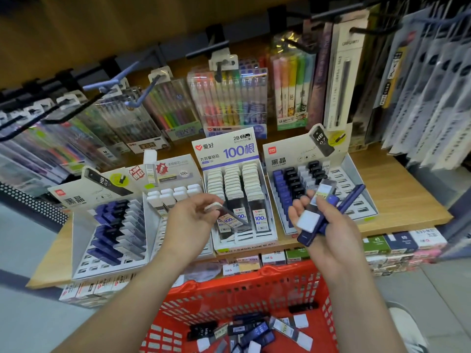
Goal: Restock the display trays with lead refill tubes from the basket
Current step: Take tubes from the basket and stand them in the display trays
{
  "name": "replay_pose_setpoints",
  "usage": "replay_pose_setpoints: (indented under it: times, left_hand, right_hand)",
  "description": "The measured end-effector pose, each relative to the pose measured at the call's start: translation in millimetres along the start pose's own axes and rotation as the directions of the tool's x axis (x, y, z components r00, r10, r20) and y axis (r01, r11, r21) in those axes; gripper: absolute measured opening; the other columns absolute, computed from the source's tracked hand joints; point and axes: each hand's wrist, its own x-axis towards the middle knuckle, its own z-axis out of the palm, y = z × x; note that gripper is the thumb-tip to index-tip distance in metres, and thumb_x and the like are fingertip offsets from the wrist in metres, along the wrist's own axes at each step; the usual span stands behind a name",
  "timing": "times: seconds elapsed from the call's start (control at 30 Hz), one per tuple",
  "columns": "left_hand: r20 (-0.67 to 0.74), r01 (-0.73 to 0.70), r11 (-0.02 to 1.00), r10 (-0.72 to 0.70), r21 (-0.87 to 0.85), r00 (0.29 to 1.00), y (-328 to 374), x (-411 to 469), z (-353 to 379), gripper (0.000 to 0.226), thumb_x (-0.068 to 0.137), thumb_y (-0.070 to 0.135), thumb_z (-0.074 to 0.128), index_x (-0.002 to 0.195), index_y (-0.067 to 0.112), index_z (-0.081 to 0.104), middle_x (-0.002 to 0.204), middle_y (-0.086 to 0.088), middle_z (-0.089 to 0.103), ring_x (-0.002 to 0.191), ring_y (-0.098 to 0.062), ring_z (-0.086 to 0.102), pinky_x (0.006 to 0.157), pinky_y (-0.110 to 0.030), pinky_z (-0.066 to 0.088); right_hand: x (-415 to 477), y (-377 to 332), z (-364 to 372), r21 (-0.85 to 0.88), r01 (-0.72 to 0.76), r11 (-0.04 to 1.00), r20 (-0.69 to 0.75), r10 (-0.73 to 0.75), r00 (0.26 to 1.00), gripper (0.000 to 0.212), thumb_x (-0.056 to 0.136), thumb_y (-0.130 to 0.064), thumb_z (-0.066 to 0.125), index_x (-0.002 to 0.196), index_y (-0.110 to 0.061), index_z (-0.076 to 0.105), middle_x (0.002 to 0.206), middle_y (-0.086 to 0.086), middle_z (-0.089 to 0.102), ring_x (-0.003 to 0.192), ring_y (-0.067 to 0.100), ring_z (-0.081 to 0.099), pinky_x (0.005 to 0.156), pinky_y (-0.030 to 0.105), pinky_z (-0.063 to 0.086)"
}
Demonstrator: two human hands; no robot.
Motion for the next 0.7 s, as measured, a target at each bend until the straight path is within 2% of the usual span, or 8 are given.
replay_pose_setpoints:
  times: [0.1,0.2,0.3,0.33,0.43,0.5,0.63,0.7]
  left_hand:
    - [0.036,-0.03,0.999,0.028,0.046,0.999,-1,-1,5,0.04,0.086,-0.003,0.063,0.079,0.036,0.066,0.085,0.009,0.071,0.082,-0.003,0.065,0.07,-0.006,0.045]
    - [0.056,-0.064,0.994,0.059,0.085,0.997,-4,1,6,0.037,0.087,0.0,0.064,0.084,0.038,0.067,0.088,0.011,0.071,0.085,-0.006,0.066,0.076,-0.013,0.047]
    - [0.084,-0.128,0.974,0.114,0.188,0.99,-5,2,6,0.027,0.088,0.003,0.064,0.099,0.026,0.073,0.091,0.013,0.07,0.09,-0.007,0.064,0.086,-0.02,0.047]
    - [0.095,-0.152,0.965,0.134,0.215,0.986,-5,2,7,0.026,0.088,0.004,0.063,0.104,0.022,0.073,0.094,0.012,0.07,0.093,-0.006,0.064,0.088,-0.018,0.045]
    - [0.116,-0.251,0.928,0.227,0.274,0.967,-6,1,10,0.027,0.09,0.003,0.06,0.112,0.015,0.071,0.105,0.006,0.069,0.1,-0.004,0.059,0.087,-0.001,0.035]
    - [0.131,-0.339,0.875,0.313,0.345,0.941,-8,1,13,0.026,0.09,0.001,0.059,0.113,0.01,0.07,0.105,0.001,0.067,0.099,-0.011,0.058,0.083,0.006,0.029]
    - [0.09,-0.369,0.837,0.365,0.404,0.927,-8,6,18,0.025,0.087,0.004,0.065,0.111,0.011,0.071,0.09,0.001,0.058,0.084,-0.015,0.055,0.074,-0.002,0.033]
    - [0.056,-0.349,0.831,0.362,0.433,0.93,-5,9,18,0.022,0.084,0.008,0.069,0.105,0.016,0.073,0.088,0.004,0.06,0.08,-0.012,0.055,0.075,-0.016,0.041]
  right_hand:
    - [-2,0,4,-0.022,-0.008,1.0,0.033,0.008,0.999,0.021,0.101,-0.018,0.047,0.107,-0.004,0.063,0.087,0.01,0.076,0.078,0.022,0.075,0.063,0.03,0.061]
    - [-5,0,7,-0.038,-0.017,0.999,0.041,0.019,0.999,0.021,0.101,-0.02,0.047,0.109,-0.007,0.062,0.089,0.008,0.077,0.079,0.021,0.075,0.061,0.029,0.06]
    - [-6,1,7,-0.074,-0.024,0.997,0.026,0.026,0.999,0.02,0.1,-0.022,0.049,0.106,-0.009,0.063,0.087,0.006,0.077,0.075,0.019,0.075,0.06,0.028,0.061]
    - [-7,1,7,-0.085,-0.025,0.996,0.022,0.027,0.999,0.02,0.1,-0.023,0.05,0.105,-0.009,0.064,0.086,0.006,0.077,0.073,0.018,0.075,0.06,0.028,0.061]
    - [-8,1,7,-0.104,-0.029,0.994,0.027,0.032,0.999,0.022,0.1,-0.025,0.05,0.105,-0.008,0.064,0.081,0.005,0.075,0.063,0.015,0.071,0.053,0.024,0.058]
    - [-8,0,8,-0.111,-0.044,0.993,0.052,0.05,0.997,0.026,0.099,-0.028,0.051,0.109,-0.007,0.062,0.076,0.006,0.071,0.054,0.013,0.063,0.044,0.021,0.052]
    - [-6,1,6,-0.169,-0.04,0.985,0.115,0.06,0.992,0.029,0.098,-0.029,0.051,0.116,-0.007,0.055,0.067,0.006,0.061,0.044,0.01,0.049,0.033,0.015,0.034]
    - [-7,2,7,-0.236,-0.018,0.972,0.141,0.053,0.989,0.028,0.096,-0.029,0.053,0.112,-0.006,0.054,0.066,0.007,0.062,0.043,0.01,0.048,0.032,0.015,0.03]
